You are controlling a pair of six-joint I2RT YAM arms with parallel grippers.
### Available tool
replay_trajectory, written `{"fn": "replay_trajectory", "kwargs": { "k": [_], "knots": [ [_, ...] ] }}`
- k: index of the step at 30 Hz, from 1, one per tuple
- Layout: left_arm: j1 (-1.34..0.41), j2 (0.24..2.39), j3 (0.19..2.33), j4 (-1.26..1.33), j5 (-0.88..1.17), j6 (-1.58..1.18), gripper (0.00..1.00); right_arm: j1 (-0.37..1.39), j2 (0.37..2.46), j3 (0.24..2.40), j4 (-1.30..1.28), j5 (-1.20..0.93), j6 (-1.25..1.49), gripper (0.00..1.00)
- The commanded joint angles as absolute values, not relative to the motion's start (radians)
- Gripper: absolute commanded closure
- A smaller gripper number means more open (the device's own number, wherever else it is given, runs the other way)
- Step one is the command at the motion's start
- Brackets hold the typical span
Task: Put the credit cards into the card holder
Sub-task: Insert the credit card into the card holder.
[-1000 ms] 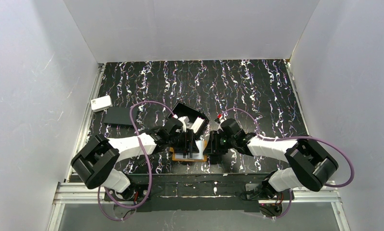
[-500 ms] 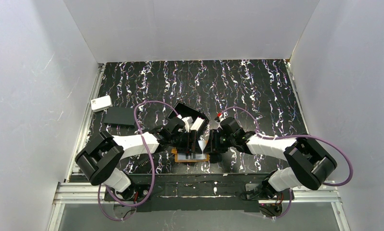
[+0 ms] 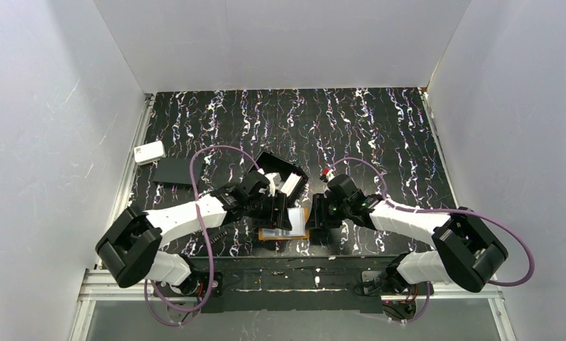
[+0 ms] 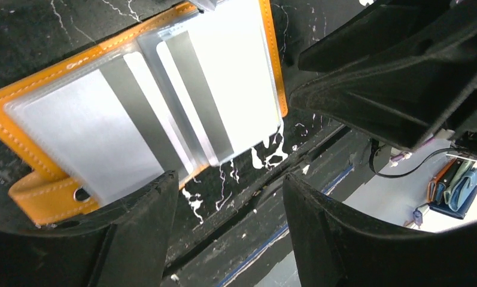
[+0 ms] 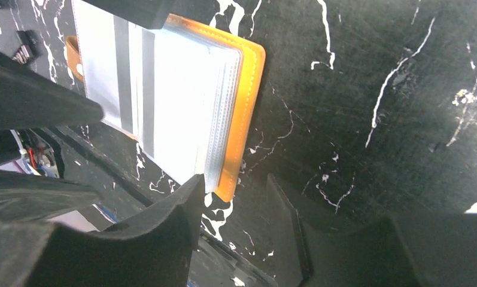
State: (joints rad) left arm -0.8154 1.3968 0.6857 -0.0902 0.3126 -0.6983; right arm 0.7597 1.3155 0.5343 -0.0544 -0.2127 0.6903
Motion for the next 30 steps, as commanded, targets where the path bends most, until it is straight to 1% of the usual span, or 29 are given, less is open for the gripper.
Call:
{"fn": "replay_trajectory", "kwargs": {
  "k": [1,3,5,7,8,9,12,16,19,24,30],
  "knots": [
    [-0.819,1.312,0.733,-0.234,0.292,-0.648,0.37,0.758,1.284,0.575,-0.11,-0.203,0.654,0.48],
    [-0.818,1.31,0.723,-0.182,0.335,-0.659,0.41,0.758,1.276,0.582,-0.109,-0.216,0.663,0.48],
    [-0.819,1.339,0.724,-0.134,0.363,-0.677,0.53,0.759,1.272,0.59,-0.1,-0.232,0.669,0.49],
    [-0.819,1.39,0.738,-0.117,0.367,-0.68,0.66,0.759,1.274,0.603,-0.093,-0.249,0.675,0.52],
    [-0.819,1.409,0.745,-0.109,0.366,-0.68,0.71,0.759,1.278,0.609,-0.088,-0.258,0.681,0.55],
    [-0.819,1.425,0.747,-0.1,0.359,-0.678,0.76,0.759,1.28,0.61,-0.078,-0.27,0.69,0.56],
    [-0.816,1.459,0.749,-0.081,0.331,-0.673,0.85,0.759,1.29,0.607,-0.038,-0.296,0.714,0.6],
    [-0.814,1.488,0.758,-0.085,0.305,-0.66,0.9,0.759,1.303,0.601,0.005,-0.317,0.732,0.62],
    [-0.811,1.492,0.744,-0.087,0.285,-0.656,0.91,0.759,1.32,0.604,0.037,-0.34,0.734,0.62],
    [-0.805,1.515,0.718,-0.058,0.287,-0.659,0.93,0.759,1.336,0.584,0.071,-0.361,0.754,0.61],
    [-0.804,1.549,0.702,-0.029,0.298,-0.666,0.94,0.759,1.341,0.577,0.075,-0.354,0.763,0.57]
  ]
}}
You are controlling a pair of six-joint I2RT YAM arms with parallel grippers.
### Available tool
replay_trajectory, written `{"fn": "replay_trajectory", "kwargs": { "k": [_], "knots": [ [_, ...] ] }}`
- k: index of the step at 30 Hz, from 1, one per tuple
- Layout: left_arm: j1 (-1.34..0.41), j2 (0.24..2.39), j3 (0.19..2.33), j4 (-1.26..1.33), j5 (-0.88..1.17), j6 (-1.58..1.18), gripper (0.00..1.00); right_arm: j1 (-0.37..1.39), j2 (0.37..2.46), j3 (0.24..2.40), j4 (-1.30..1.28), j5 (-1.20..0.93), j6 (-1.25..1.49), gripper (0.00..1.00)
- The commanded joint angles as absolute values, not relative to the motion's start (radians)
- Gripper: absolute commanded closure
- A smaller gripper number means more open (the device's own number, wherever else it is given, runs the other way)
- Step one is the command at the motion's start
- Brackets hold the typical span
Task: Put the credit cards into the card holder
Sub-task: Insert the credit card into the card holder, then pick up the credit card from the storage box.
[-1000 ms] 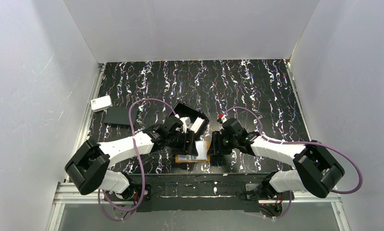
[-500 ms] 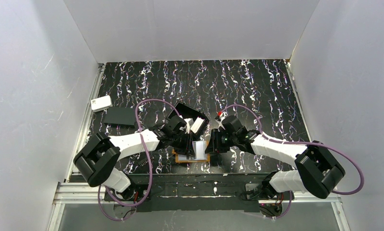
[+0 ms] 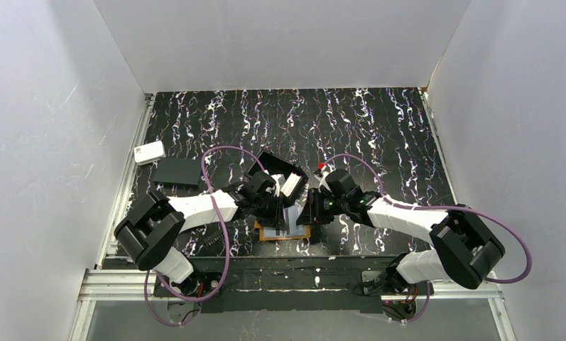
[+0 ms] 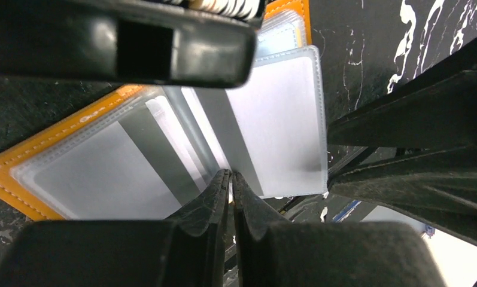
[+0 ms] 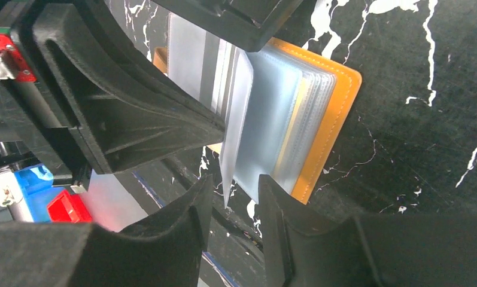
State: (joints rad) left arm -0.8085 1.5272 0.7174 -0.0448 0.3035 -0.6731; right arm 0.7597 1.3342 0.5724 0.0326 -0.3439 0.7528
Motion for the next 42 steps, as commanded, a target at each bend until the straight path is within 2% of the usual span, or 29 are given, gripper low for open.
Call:
{"fn": "replay_trajectory", "kwargs": {
  "k": [1,11,15,20,33,37,42],
  "knots": [
    [-0.803,1.553,0.699,-0.028,0.298,-0.666,0.94,0.759,1.344,0.578,0.075,-0.354,0.763,0.57],
    [-0.804,1.562,0.676,-0.006,0.308,-0.672,0.95,0.763,1.365,0.584,0.116,-0.381,0.776,0.55],
    [-0.804,1.562,0.679,-0.006,0.311,-0.671,0.96,0.767,1.33,0.611,0.037,-0.329,0.74,0.46],
    [-0.804,1.566,0.681,-0.006,0.315,-0.672,0.96,0.771,1.292,0.637,0.002,-0.302,0.704,0.41],
    [-0.803,1.564,0.685,-0.006,0.318,-0.669,0.96,0.822,1.384,0.666,0.089,-0.34,0.733,0.49],
    [-0.803,1.54,0.692,-0.022,0.313,-0.672,0.96,0.826,1.406,0.656,0.156,-0.375,0.765,0.56],
    [-0.794,1.449,0.7,-0.084,0.292,-0.669,0.86,0.828,1.395,0.656,0.172,-0.381,0.772,0.6]
  ]
}}
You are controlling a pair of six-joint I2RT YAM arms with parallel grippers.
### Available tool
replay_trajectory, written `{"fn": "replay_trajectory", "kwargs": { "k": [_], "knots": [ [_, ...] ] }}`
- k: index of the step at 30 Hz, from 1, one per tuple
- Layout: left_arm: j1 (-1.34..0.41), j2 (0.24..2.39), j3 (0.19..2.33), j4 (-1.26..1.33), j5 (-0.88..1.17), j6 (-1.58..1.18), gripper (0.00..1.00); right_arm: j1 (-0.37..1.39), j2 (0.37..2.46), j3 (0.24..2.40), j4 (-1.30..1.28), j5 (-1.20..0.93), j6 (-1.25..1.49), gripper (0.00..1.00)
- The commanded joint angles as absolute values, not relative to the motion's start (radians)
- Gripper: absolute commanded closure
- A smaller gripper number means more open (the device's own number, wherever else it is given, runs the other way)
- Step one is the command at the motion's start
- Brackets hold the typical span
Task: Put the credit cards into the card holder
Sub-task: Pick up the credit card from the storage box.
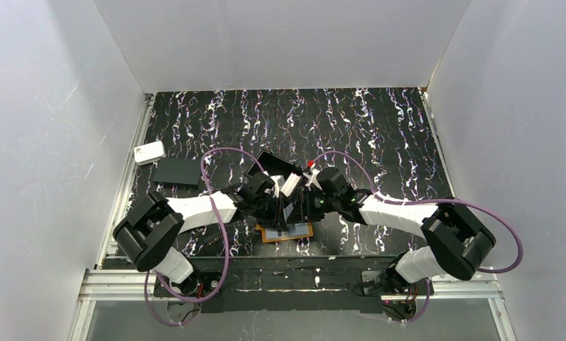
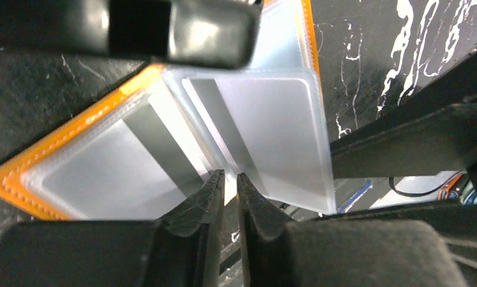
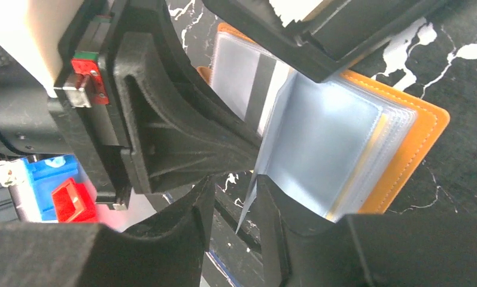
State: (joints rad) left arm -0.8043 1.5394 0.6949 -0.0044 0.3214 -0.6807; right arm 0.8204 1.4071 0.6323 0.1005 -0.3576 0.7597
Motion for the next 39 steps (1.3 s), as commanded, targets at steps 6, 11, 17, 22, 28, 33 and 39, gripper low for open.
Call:
{"fn": "replay_trajectory", "kwargs": {
  "k": [6,11,17,22,28,33,39],
  "knots": [
    [-0.769,1.304,0.7,-0.181,0.293,-0.669,0.74,0.837,1.45,0.67,0.23,-0.427,0.791,0.58],
    [-0.745,1.149,0.69,-0.357,0.247,-0.648,0.69,0.859,1.5,0.701,0.25,-0.428,0.788,0.56],
    [-0.596,0.966,0.747,-0.629,0.244,-0.552,0.52,0.888,1.631,0.742,0.32,-0.463,0.791,0.5],
    [-0.487,0.931,0.872,-0.702,0.296,-0.487,0.39,0.886,1.627,0.802,0.264,-0.462,0.736,0.47],
    [-0.473,1.122,1.009,-0.581,0.388,-0.476,0.26,0.759,1.446,0.841,0.005,-0.354,0.593,0.45],
    [-0.473,1.368,1.171,-0.519,0.448,-0.436,0.17,0.577,1.342,0.821,-0.15,-0.396,0.518,0.44],
    [-0.493,1.642,1.383,-0.53,0.467,-0.347,0.18,0.449,1.309,0.782,-0.167,-0.473,0.499,0.44]
  ]
}}
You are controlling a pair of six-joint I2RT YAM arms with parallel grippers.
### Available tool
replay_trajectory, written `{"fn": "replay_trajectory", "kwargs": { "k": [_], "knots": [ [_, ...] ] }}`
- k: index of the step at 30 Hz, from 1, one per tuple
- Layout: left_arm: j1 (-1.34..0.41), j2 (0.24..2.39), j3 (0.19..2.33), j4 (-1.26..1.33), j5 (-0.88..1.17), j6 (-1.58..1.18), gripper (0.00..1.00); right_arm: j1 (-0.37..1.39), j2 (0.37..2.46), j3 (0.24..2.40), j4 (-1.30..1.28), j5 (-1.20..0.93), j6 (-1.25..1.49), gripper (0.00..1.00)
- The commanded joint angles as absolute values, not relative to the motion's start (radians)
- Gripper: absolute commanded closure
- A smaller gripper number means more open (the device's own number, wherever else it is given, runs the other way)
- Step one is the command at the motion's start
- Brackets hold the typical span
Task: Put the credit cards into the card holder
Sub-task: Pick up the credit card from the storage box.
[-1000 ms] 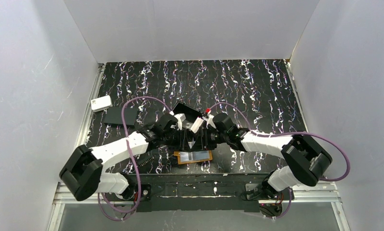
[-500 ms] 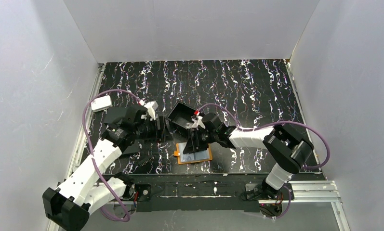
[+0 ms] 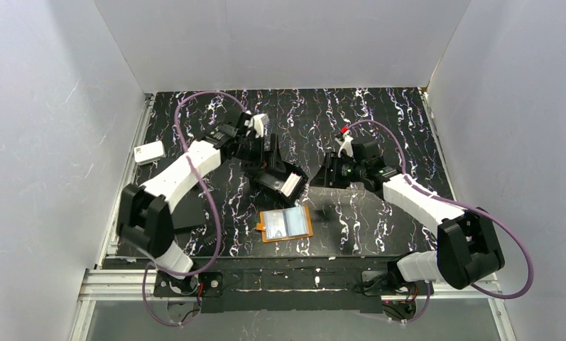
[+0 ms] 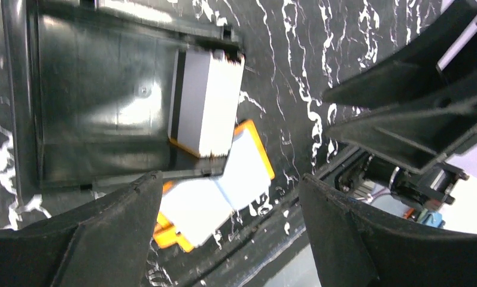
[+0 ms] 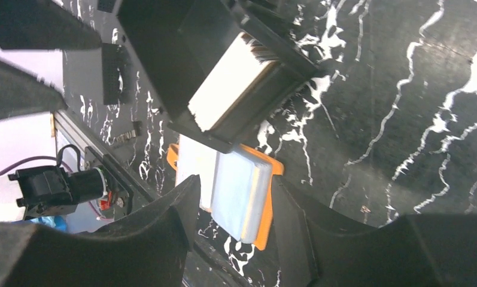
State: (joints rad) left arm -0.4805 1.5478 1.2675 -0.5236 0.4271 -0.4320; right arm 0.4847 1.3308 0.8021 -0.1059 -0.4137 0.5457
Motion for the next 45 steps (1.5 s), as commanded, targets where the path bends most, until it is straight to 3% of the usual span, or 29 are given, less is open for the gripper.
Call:
{"fn": "replay_trajectory", "kwargs": {
  "k": [1,8,16,21,25,29,31,33,35,42,45],
  "knots": [
    [-0.498,1.694,1.421,-0.536,0.477,-0.332,0.18,0.443,1.308,0.781,-0.165,-0.481,0.498,0.44],
    [-0.522,1.876,1.52,-0.551,0.501,-0.304,0.19,0.43,1.293,0.759,-0.155,-0.513,0.503,0.44],
    [-0.577,1.953,1.525,-0.526,0.501,-0.327,0.2,0.421,1.269,0.73,-0.155,-0.52,0.503,0.44],
    [-0.592,1.98,1.512,-0.5,0.53,-0.368,0.25,0.417,1.247,0.726,-0.164,-0.516,0.501,0.44],
    [-0.592,1.947,1.51,-0.478,0.568,-0.409,0.36,0.413,1.235,0.713,-0.167,-0.517,0.498,0.44],
    [-0.592,1.949,1.516,-0.488,0.557,-0.412,0.56,0.411,1.232,0.712,-0.167,-0.52,0.498,0.45],
    [-0.592,1.969,1.527,-0.519,0.537,-0.397,0.72,0.41,1.23,0.709,-0.17,-0.521,0.495,0.45],
    [-0.592,1.979,1.539,-0.541,0.529,-0.385,0.78,0.41,1.233,0.709,-0.169,-0.522,0.494,0.45],
    [-0.592,1.979,1.544,-0.547,0.525,-0.378,0.77,0.408,1.236,0.71,-0.168,-0.523,0.495,0.45],
    [-0.592,2.007,1.58,-0.583,0.52,-0.353,0.48,0.408,1.239,0.709,-0.167,-0.523,0.495,0.46],
    [-0.592,2.033,1.595,-0.597,0.535,-0.344,0.4,0.408,1.242,0.707,-0.167,-0.523,0.493,0.46]
  ]
}}
